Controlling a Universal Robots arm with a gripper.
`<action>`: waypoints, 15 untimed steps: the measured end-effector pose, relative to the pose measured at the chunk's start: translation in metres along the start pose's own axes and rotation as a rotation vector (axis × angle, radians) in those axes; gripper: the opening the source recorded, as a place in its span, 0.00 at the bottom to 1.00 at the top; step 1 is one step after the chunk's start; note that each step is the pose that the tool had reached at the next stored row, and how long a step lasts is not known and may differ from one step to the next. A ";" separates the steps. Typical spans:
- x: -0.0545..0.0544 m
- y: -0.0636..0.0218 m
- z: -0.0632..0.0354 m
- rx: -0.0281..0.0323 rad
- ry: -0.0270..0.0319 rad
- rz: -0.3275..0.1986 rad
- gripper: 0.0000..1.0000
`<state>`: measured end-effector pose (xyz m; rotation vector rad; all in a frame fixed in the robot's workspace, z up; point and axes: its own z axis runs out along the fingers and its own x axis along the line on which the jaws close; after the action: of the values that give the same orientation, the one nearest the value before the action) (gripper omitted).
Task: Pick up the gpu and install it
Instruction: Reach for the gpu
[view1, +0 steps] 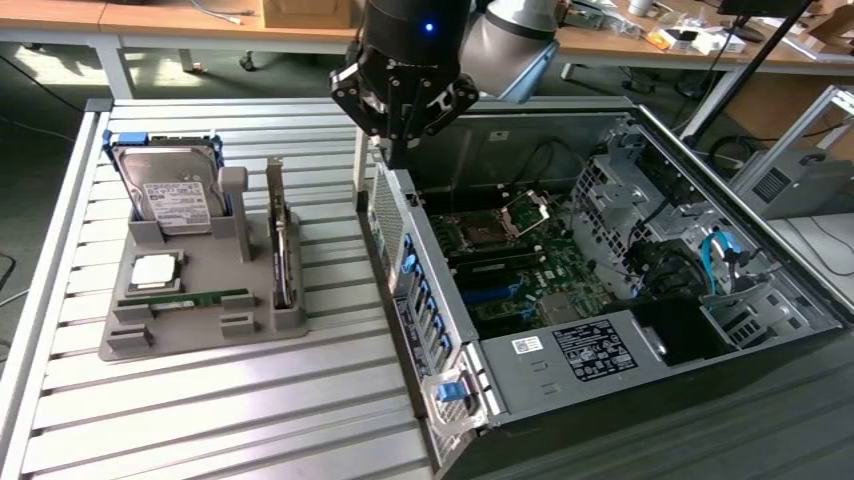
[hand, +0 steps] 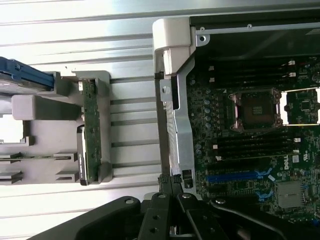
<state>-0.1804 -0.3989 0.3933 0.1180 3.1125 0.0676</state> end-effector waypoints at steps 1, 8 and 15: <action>0.001 0.0000 0.0000 0.0000 0.0000 0.000 0.11; 0.006 -0.0005 -0.0002 0.0000 0.0000 0.000 0.11; 0.012 -0.0009 -0.0004 0.0000 0.0000 0.000 0.11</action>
<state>-0.1927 -0.3989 0.3933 0.1180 3.1125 0.0676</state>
